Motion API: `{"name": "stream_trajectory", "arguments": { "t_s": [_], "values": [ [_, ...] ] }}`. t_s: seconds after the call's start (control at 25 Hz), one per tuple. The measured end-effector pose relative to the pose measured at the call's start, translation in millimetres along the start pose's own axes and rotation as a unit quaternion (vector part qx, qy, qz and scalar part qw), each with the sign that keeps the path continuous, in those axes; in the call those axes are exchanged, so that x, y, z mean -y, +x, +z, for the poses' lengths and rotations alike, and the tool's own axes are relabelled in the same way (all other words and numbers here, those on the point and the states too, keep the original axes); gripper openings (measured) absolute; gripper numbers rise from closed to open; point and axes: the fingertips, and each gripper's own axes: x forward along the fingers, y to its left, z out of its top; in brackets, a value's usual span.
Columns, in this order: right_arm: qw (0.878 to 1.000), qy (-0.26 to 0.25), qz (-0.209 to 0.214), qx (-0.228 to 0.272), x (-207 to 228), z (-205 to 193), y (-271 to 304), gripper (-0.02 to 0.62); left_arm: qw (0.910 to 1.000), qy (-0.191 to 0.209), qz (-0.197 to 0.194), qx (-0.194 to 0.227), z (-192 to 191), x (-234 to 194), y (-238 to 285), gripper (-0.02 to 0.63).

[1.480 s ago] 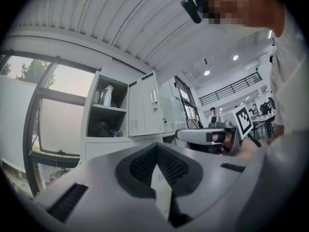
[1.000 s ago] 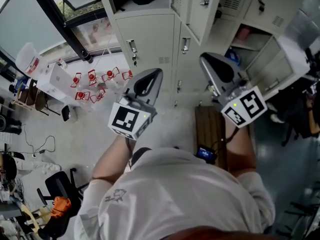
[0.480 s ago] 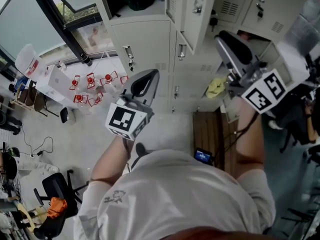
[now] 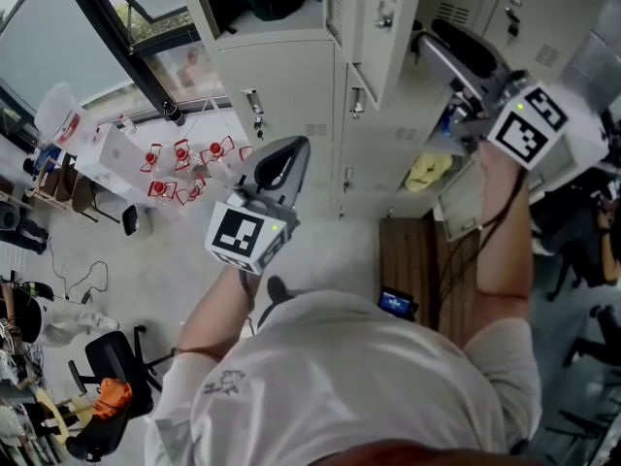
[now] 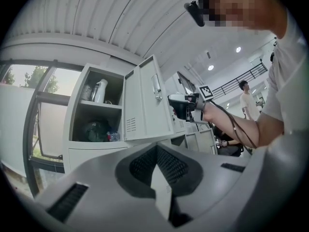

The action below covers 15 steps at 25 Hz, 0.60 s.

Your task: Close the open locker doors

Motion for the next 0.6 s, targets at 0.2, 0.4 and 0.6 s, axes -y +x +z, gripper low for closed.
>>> {"name": "stream_trajectory", "arguments": {
  "t_s": [0.2, 0.4, 0.6],
  "values": [
    [1.0, -0.002, 0.02, -0.019, 3.3, -5.2, 15.1, 0.16, 1.0, 0.0, 0.003, 0.003, 1.4, -2.6, 1.1, -0.005],
    [0.999, -0.003, 0.038, -0.024, 4.5, -7.4, 24.1, 0.158, 1.0, 0.002, 0.003, 0.0, -1.4, -3.9, 3.4, -0.005],
    [0.998, -0.015, 0.047, -0.024, 0.2, -3.2, 28.1, 0.156, 0.9999, 0.004, 0.001, 0.014, 2.8, -6.7, 3.5, -0.005]
  ]
}}
